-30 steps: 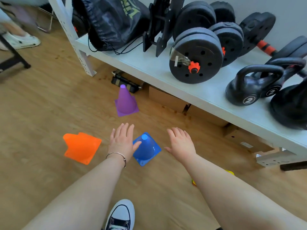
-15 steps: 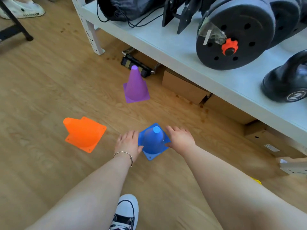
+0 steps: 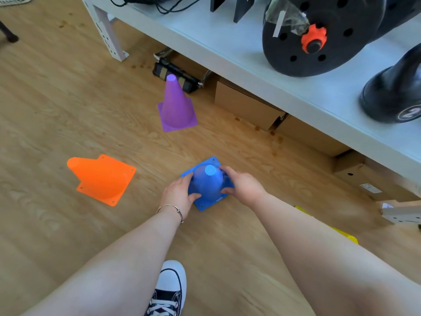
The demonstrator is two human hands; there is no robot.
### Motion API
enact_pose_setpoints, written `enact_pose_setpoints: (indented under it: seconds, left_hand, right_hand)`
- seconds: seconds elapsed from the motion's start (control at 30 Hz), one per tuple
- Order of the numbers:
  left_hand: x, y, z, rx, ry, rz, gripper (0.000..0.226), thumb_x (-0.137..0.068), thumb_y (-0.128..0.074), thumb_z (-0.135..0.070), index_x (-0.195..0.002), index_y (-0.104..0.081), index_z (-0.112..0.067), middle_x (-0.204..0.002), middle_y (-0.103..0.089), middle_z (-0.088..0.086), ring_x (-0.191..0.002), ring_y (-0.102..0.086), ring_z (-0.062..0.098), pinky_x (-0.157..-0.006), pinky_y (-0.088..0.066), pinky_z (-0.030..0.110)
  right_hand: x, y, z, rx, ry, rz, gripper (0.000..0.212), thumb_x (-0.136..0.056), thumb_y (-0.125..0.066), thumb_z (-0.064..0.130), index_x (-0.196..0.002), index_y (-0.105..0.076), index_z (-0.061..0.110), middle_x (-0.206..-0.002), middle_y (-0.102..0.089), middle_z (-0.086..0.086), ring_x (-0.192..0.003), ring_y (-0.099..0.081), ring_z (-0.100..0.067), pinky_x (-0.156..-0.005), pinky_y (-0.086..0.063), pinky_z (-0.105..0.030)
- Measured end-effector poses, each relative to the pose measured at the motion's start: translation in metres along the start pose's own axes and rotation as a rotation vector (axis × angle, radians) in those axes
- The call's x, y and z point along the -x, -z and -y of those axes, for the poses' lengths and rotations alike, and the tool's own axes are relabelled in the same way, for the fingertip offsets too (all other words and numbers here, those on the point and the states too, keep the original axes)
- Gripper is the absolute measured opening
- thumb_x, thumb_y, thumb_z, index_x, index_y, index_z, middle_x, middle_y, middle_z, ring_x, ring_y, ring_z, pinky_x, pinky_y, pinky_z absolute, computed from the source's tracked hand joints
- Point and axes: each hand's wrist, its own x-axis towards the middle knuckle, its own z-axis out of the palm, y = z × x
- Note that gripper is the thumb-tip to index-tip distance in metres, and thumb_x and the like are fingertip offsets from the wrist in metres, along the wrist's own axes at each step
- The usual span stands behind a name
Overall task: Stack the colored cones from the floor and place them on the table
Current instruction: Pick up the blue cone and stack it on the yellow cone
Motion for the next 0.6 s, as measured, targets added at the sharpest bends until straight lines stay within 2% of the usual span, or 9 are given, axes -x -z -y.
enact_pose_setpoints:
  seconds: [0.17,0.37,0.5,0.6]
  left_hand:
    - [-0.004,0.008,-0.025,0.113,-0.058,0.014,0.065,-0.084,-0.067,-0.030,-0.143,-0.038,-0.026,-0.141,-0.051,-0.006,-0.127,-0.049,0.017,-0.104,-0.039,0.030]
    - [0.005,0.017,-0.064,0.135,-0.179,0.027,0.067,-0.083,-0.069,-0.022,-0.143,-0.040,-0.023,-0.140,-0.053,-0.005,-0.128,-0.049,0.016,-0.107,-0.037,0.028]
    - [0.016,0.026,-0.094,0.164,-0.215,0.052,0.071,-0.079,-0.073,-0.023,-0.142,-0.043,-0.022,-0.137,-0.056,-0.003,-0.127,-0.051,0.016,-0.107,-0.038,0.029]
    - [0.021,0.029,-0.107,0.236,-0.194,0.061,0.071,-0.073,-0.076,-0.029,-0.137,-0.046,-0.030,-0.129,-0.059,-0.009,-0.123,-0.053,0.011,-0.105,-0.041,0.031]
  right_hand:
    - [0.021,0.015,-0.016,-0.129,-0.017,-0.092,0.071,-0.082,-0.072,0.035,-0.144,-0.037,0.033,-0.130,-0.064,-0.004,-0.120,-0.059,-0.025,-0.097,-0.049,-0.043]
    - [0.060,0.043,-0.040,-0.217,-0.027,-0.164,0.063,-0.084,-0.071,0.031,-0.141,-0.045,0.031,-0.128,-0.065,-0.001,-0.116,-0.062,-0.020,-0.100,-0.050,-0.041]
    - [0.091,0.062,-0.051,-0.300,-0.027,-0.209,0.058,-0.083,-0.075,0.027,-0.135,-0.051,0.028,-0.126,-0.065,-0.001,-0.115,-0.062,-0.015,-0.099,-0.050,-0.031]
    - [0.107,0.071,-0.055,-0.388,-0.030,-0.225,0.057,-0.081,-0.078,0.024,-0.132,-0.053,0.027,-0.128,-0.063,0.004,-0.109,-0.064,-0.012,-0.091,-0.053,-0.027]
